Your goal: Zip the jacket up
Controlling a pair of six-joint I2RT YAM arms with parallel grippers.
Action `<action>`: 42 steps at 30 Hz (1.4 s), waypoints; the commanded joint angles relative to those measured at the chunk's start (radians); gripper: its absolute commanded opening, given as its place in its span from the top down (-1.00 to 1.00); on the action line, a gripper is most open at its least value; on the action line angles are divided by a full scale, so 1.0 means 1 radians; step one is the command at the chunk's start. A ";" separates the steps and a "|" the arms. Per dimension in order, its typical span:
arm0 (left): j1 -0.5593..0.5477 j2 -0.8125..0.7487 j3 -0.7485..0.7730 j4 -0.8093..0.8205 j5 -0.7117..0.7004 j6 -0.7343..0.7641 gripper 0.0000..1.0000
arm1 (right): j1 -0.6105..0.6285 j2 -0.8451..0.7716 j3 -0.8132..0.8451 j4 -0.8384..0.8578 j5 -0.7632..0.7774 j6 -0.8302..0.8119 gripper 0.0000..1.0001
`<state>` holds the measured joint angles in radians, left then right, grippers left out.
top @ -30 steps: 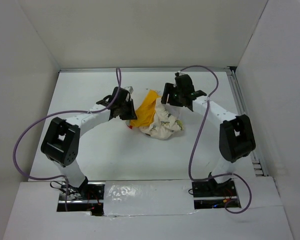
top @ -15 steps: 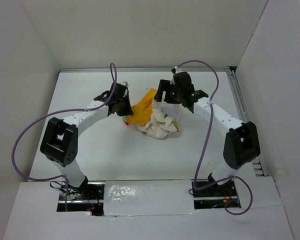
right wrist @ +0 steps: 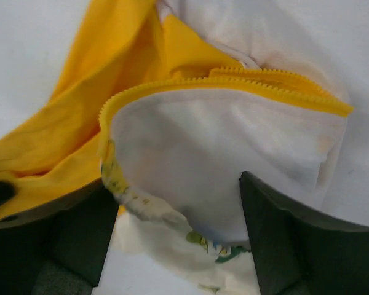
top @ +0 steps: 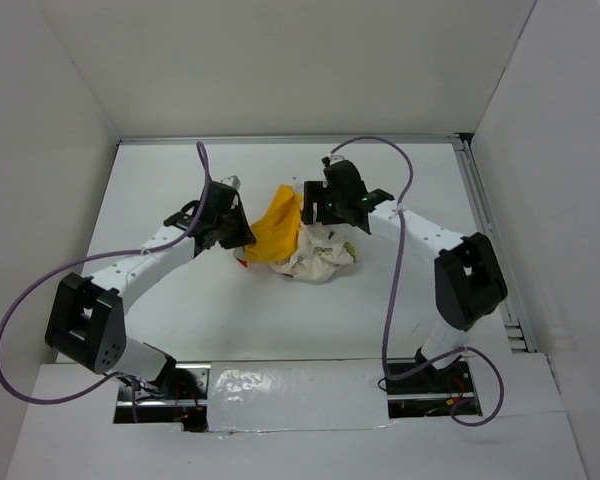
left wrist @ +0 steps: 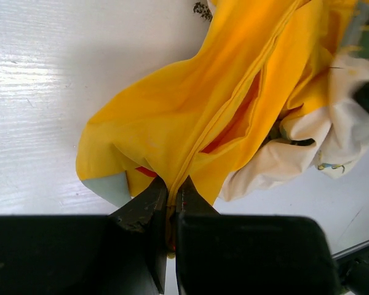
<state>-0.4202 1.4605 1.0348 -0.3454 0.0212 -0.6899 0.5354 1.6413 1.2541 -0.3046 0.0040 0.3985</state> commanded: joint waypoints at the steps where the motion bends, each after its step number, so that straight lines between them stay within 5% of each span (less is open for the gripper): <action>1: 0.001 -0.045 -0.009 0.028 -0.015 -0.013 1.00 | 0.018 0.072 0.064 -0.027 0.025 -0.015 -0.62; 5: 0.044 0.016 0.114 0.007 -0.059 0.021 1.00 | -0.021 0.101 0.167 -0.100 0.132 0.014 1.00; 11: 0.158 0.144 0.569 -0.127 -0.046 0.111 1.00 | -0.175 0.043 0.655 -0.237 0.226 -0.105 1.00; 15: 0.202 0.136 0.803 -0.133 -0.030 0.193 1.00 | -0.219 -0.053 0.806 -0.185 0.205 -0.188 1.00; 20: 0.268 -0.037 0.748 -0.072 0.017 0.211 1.00 | -0.258 -0.249 0.696 -0.093 0.142 -0.204 1.00; 23: 0.282 -0.196 0.521 -0.004 -0.009 0.208 1.00 | -0.279 -0.398 0.355 -0.015 0.160 -0.179 1.00; 25: 0.290 -0.312 0.333 -0.030 -0.079 0.120 1.00 | -0.314 -0.507 0.193 0.031 0.227 -0.124 0.91; 28: 0.294 -0.467 0.052 -0.033 -0.055 -0.003 0.91 | -0.347 -0.592 -0.097 0.016 0.254 -0.038 0.34; 29: 0.293 -0.503 -0.014 -0.050 -0.032 -0.038 0.36 | -0.359 -0.641 -0.230 0.015 0.261 0.033 -0.11; 31: 0.291 -0.578 -0.181 -0.069 0.034 -0.117 -0.20 | -0.359 -0.705 -0.350 0.012 0.269 0.113 -0.37; 32: 0.290 -0.600 -0.221 -0.081 0.046 -0.131 -0.88 | -0.356 -0.724 -0.436 0.003 0.284 0.144 -0.59; 33: 0.291 -0.630 -0.266 -0.101 0.034 -0.158 -0.99 | -0.359 -0.745 -0.464 -0.010 0.307 0.157 -0.65; 34: 0.290 -0.641 -0.268 -0.133 0.017 -0.177 -0.99 | -0.357 -0.789 -0.481 -0.054 0.326 0.166 -0.86; 36: 0.288 -0.658 -0.240 -0.211 -0.012 -0.194 -0.99 | -0.357 -0.859 -0.479 -0.124 0.346 0.207 -0.96; 42: 0.273 -0.634 -0.214 -0.228 0.074 -0.166 -0.99 | -0.351 -0.937 -0.513 -0.139 0.203 0.244 -0.99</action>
<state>-0.1352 0.8200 0.7940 -0.5964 0.0349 -0.8433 0.1806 0.7113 0.7273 -0.4587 0.2531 0.5892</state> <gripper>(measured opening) 0.993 0.994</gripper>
